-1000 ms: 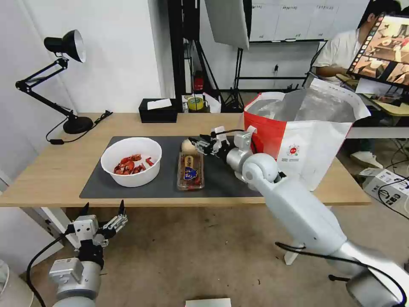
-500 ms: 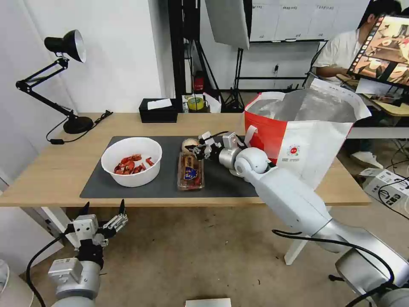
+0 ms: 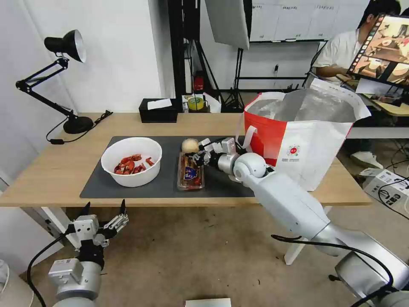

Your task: Pick up the trash from the table and place it into the takeout bag.

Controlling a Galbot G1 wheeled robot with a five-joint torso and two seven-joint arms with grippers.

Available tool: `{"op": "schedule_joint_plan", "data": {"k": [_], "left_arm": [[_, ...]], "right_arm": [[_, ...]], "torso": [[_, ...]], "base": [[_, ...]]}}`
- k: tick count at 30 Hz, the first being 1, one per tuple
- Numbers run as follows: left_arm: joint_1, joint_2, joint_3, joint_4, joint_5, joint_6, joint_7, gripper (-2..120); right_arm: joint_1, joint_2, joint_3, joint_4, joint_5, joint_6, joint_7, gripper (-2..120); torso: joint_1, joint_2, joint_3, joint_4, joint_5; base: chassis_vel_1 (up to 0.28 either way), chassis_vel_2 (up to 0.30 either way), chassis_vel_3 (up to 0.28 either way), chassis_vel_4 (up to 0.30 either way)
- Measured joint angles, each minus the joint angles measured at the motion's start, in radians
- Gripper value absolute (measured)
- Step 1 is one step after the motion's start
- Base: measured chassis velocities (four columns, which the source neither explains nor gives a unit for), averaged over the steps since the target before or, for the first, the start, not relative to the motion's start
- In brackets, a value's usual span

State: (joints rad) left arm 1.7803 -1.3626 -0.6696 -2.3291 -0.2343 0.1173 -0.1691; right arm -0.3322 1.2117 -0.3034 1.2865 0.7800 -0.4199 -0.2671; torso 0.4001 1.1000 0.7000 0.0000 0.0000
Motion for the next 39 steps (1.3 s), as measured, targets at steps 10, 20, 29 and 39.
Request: {"op": "schedule_joint_plan", "data": {"k": [10, 20, 29, 39], "left_arm": [[0.001, 0.000, 0.003, -0.002, -0.002, -0.001, 0.005, 100], [-0.019, 0.060, 0.016, 0.015, -0.100, -0.001, 0.040, 100], [-0.080, 0.181, 0.045, 0.018, -0.330, 0.022, 0.062, 100], [-0.216, 0.360, 0.089, 0.024, -0.690, 0.075, 0.069, 100]], "right_arm": [[-0.017, 0.004, 0.002, -0.006, 0.009, 0.000, 0.027, 0], [-0.020, -0.002, 0.008, -0.012, 0.022, -0.014, 0.042, 0], [-0.025, -0.001, 0.017, 0.011, 0.033, -0.018, 0.044, 0], [-0.024, -0.002, 0.044, 0.054, 0.044, -0.012, 0.055, 0]], "torso": [[0.000, 0.000, 0.000, 0.0000, 0.0000], [0.000, 0.000, 0.000, 0.0000, -0.0001], [0.000, 0.000, 0.000, 0.0000, 0.0000], [0.000, 0.000, 0.000, -0.0001, 0.0000]], "base": [[0.000, 0.000, 0.000, 0.000], [0.000, 0.000, 0.000, 0.000], [0.000, 0.000, 0.000, 0.000], [0.000, 0.000, 0.000, 0.000]]}}
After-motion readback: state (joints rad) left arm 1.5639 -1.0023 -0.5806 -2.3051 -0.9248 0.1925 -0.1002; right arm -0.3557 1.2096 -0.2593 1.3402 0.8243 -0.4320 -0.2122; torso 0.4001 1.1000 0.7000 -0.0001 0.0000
